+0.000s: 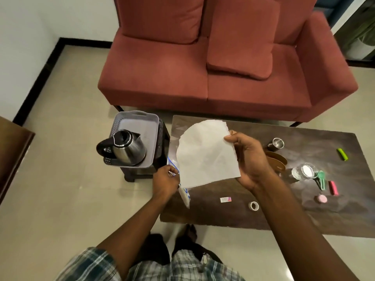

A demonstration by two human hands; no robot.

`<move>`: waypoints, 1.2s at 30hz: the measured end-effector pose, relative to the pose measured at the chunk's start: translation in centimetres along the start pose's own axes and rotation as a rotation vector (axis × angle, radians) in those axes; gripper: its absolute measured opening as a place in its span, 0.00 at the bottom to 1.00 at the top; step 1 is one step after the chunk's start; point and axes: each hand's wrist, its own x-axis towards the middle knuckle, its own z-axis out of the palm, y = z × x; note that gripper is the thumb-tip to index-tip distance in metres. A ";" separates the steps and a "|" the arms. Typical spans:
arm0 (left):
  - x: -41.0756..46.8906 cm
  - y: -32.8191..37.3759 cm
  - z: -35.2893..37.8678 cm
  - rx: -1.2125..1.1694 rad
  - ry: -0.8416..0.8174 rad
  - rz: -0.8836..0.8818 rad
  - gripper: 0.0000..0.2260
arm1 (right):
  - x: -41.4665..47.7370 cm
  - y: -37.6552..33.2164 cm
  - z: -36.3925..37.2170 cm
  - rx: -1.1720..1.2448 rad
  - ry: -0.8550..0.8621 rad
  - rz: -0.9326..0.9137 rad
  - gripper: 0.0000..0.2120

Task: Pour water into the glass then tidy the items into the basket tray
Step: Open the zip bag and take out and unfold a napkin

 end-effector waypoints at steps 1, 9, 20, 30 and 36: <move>0.2 -0.5 0.8 0.006 0.000 -0.025 0.07 | 0.3 0.3 -0.6 0.004 0.008 0.012 0.07; 2.3 -0.8 6.2 -0.023 -0.035 -0.219 0.16 | 2.2 0.7 -4.3 0.032 0.067 0.073 0.15; 7.1 -1.3 11.4 0.165 -0.042 -0.226 0.07 | 5.3 2.5 -8.8 0.046 0.131 0.122 0.10; 12.8 -7.6 13.2 0.042 -0.121 -0.278 0.02 | 5.9 3.4 -9.7 0.105 0.128 0.116 0.07; 6.3 2.4 8.0 -0.327 -0.104 -0.281 0.18 | 5.1 2.6 -9.2 0.152 0.080 0.092 0.06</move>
